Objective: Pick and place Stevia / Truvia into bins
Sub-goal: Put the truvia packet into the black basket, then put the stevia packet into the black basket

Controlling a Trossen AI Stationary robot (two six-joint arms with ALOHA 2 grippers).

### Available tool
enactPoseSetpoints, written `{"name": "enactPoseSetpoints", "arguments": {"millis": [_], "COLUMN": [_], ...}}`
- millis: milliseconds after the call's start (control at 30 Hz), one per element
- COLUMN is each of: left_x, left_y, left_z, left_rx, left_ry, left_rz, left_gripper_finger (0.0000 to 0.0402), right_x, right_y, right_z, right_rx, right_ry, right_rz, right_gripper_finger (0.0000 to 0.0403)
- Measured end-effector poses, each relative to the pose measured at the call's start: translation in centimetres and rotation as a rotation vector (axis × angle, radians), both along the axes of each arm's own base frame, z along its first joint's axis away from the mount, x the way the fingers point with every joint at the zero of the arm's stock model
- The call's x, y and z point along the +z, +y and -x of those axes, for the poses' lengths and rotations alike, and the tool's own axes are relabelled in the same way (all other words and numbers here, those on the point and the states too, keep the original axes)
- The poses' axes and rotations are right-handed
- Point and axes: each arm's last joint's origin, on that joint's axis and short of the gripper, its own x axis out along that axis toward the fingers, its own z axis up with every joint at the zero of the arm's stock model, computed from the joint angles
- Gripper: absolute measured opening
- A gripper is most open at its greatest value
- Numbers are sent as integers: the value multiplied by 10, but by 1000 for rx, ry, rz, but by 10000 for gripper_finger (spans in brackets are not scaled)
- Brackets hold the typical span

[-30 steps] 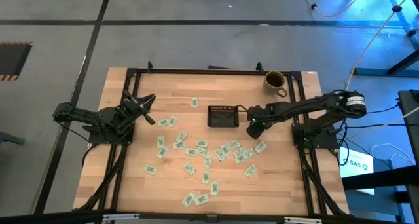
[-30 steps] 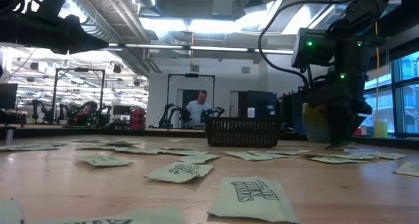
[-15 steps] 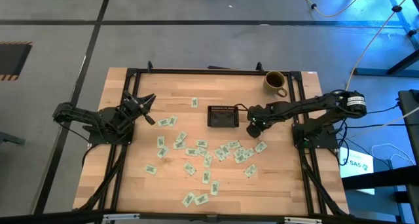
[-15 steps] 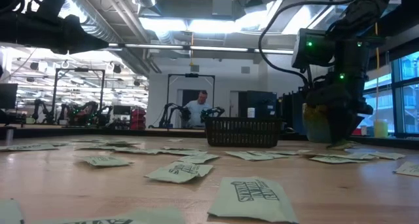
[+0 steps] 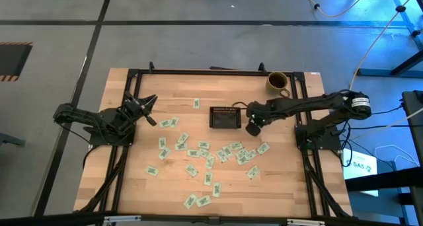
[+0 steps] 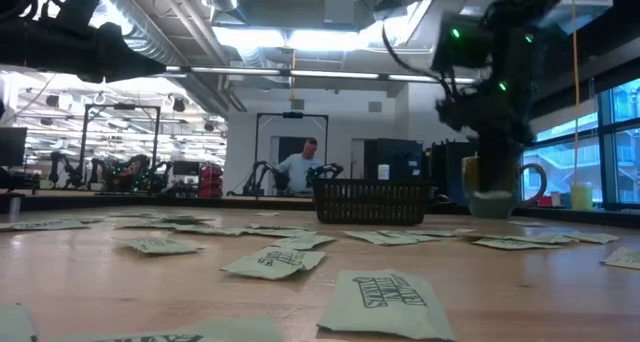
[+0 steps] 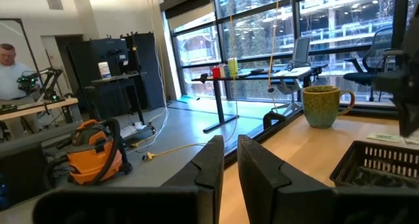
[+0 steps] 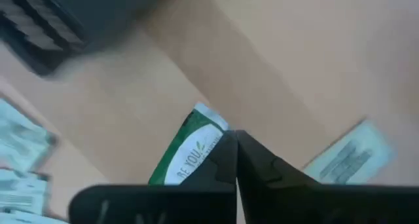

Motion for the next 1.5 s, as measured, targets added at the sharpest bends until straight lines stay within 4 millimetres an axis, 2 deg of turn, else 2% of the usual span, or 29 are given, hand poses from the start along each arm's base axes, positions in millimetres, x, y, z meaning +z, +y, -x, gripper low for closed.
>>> {"name": "enactPoseSetpoints", "arguments": {"millis": [233, 400, 633, 1067, 1500], "left_x": [0, 0, 0, 0, 0], "left_y": [0, 0, 0, 0, 0], "left_z": [0, 0, 0, 0, 0], "left_rx": [2, 2, 3, 3, 5], "left_ry": [1, 2, 2, 2, 18], "left_rz": [0, -2, -2, -2, -16], "left_gripper_finger": [40, 38, 38, 41, 42], "right_x": [46, 57, 36, -16, -20], "right_y": [-6, -9, -11, -13, -13], "right_z": [-32, -51, -70, -87, -89], "right_rx": [146, 234, 267, 286, 304], "right_ry": [-195, -322, -316, -182, -171], "right_rz": [127, 210, 226, 148, 153], "right_gripper_finger": [1, 1, 1, 0, 29]}}
